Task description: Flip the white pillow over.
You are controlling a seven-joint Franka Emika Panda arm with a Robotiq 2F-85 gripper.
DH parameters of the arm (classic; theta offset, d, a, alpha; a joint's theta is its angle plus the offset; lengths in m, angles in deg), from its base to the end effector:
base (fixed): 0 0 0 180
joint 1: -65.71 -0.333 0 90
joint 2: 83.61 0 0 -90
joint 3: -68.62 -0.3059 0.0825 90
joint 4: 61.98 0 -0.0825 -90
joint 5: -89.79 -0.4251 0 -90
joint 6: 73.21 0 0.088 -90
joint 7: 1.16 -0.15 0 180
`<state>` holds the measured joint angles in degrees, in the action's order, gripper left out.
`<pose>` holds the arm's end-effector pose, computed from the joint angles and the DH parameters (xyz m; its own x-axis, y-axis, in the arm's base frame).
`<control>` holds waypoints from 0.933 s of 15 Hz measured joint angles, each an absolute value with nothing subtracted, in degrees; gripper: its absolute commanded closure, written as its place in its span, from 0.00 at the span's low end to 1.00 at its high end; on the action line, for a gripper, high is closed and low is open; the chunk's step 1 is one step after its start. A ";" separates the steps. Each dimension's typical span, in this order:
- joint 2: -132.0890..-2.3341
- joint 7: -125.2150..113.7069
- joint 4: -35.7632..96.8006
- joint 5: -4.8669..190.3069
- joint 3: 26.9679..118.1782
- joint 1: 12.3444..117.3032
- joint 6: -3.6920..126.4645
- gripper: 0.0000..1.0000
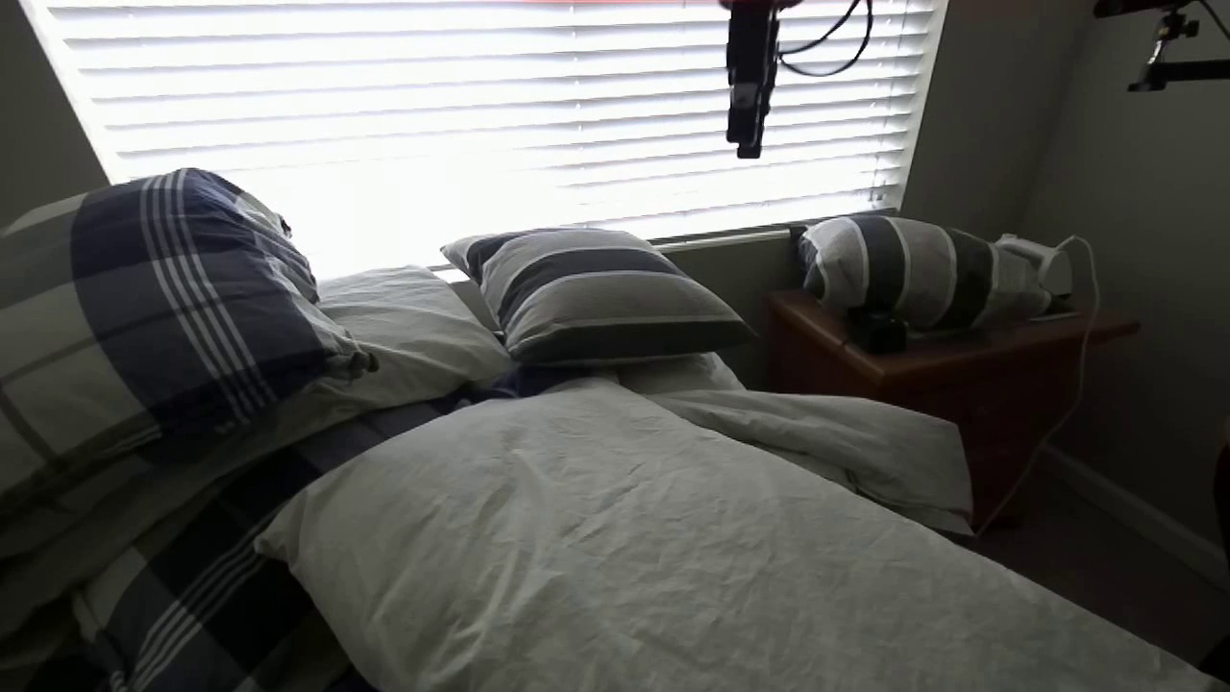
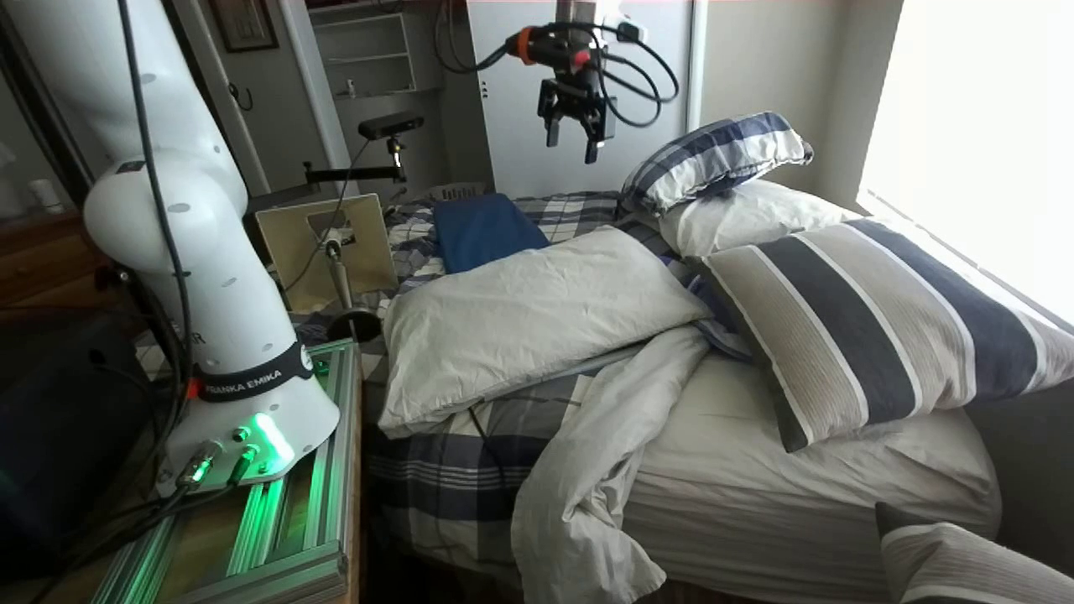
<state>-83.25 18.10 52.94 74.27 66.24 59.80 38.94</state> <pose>0.5752 0.1124 0.3804 0.9325 0.3608 0.0166 0.3532 -0.9013 -0.2508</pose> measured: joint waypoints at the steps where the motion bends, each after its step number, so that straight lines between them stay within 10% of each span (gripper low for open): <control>1: -80.94 19.84 53.11 70.80 66.50 60.38 40.95 0.00; 14: -59.76 26.60 52.97 53.09 65.75 66.43 55.17 0.00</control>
